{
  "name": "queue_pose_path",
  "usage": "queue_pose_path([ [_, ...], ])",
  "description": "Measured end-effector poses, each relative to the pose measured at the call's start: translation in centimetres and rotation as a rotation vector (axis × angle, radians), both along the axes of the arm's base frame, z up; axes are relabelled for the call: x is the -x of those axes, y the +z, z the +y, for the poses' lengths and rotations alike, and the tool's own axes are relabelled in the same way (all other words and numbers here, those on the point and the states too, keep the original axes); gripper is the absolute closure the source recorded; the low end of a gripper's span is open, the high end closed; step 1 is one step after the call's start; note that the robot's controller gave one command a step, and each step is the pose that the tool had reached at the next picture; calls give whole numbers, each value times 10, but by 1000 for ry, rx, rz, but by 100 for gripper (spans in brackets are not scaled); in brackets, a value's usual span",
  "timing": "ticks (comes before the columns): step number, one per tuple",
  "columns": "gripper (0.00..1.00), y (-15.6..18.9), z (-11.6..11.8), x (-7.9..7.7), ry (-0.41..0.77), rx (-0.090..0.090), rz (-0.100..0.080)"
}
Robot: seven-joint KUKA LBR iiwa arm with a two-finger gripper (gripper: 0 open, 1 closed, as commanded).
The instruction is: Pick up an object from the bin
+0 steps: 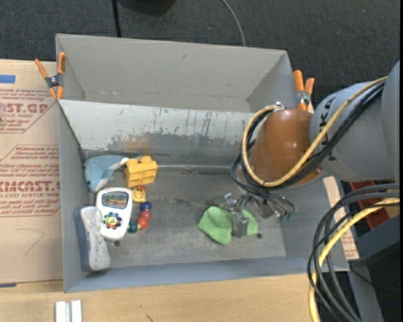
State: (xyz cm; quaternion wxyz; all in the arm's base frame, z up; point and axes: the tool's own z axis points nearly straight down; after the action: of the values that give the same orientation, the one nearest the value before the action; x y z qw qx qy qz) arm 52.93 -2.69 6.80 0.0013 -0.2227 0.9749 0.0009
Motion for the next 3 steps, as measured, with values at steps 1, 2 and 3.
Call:
queue_pose_path([
  [1,100,6,0,0,-1,0,-2],
  [2,100,11,1,1,0,0,3],
  [3,100,32,1,3,0,-1,9],
])
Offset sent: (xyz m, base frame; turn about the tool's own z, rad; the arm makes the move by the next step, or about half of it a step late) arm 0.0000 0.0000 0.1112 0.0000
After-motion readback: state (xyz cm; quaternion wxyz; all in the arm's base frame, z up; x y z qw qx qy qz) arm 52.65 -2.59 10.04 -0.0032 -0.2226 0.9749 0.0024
